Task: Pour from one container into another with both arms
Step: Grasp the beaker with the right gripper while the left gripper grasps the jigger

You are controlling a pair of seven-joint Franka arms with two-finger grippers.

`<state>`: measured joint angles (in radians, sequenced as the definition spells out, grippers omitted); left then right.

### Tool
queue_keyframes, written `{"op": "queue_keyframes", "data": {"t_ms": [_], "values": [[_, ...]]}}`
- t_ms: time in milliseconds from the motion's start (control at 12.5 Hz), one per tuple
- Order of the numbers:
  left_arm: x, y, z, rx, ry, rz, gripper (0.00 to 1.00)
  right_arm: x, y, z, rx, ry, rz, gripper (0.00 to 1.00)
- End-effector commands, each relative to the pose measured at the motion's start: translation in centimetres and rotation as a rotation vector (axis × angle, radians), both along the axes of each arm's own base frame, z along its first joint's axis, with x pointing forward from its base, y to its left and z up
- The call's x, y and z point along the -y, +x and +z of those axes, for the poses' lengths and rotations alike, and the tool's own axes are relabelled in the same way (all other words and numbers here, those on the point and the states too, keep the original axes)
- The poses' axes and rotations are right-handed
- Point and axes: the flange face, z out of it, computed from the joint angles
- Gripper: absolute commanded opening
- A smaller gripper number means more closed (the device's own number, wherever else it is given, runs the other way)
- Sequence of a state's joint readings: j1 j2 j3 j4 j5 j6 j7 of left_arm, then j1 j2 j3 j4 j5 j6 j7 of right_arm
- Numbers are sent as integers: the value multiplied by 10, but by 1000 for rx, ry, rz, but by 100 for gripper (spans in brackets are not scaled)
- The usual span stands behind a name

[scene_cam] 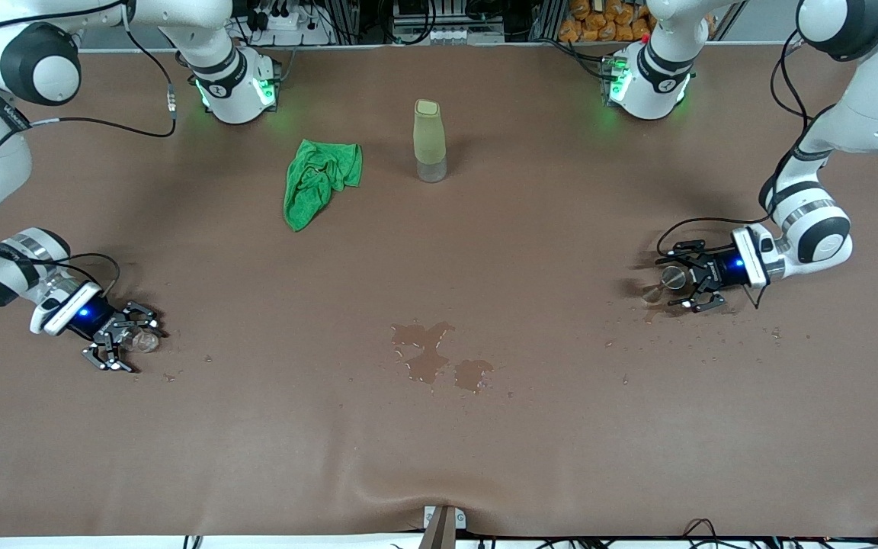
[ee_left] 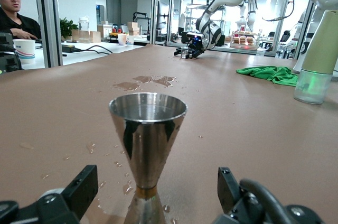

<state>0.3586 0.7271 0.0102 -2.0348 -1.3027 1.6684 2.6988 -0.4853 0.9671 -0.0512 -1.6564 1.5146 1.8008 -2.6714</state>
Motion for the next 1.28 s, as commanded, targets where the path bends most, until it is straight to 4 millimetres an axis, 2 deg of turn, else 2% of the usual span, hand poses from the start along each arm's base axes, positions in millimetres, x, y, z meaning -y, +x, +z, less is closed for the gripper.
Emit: {"op": "queue_keyframes", "data": {"t_ms": [0,160,239,399,479,559,798,958,1038,1118,1197], "values": [[4,0,-1,24,-6,18,98,-9,7,-9,10,6,-8,0],[5,-1,-4,15,-10,18,68,-9,8,-8,17,1,-3,0],[4,0,-5,14,-9,19,49,-9,8,-8,18,0,-3,0],[4,1,-4,15,-8,19,29,-10,9,-7,9,8,-4,0],[3,2,-3,19,-6,19,23,-12,10,-7,7,10,-3,0],[3,3,-3,27,-5,18,22,-15,12,-6,8,10,3,0],[3,4,-3,25,-5,20,0,-29,21,3,7,30,16,0],[5,6,-1,25,-20,42,0,-40,30,12,4,65,31,0],[11,9,1,31,-43,48,0,-43,36,21,17,75,41,0],[26,16,7,47,-67,33,0,-46,42,28,22,82,50,0],[30,22,13,59,-79,34,0,-53,48,34,14,105,63,0]]}}
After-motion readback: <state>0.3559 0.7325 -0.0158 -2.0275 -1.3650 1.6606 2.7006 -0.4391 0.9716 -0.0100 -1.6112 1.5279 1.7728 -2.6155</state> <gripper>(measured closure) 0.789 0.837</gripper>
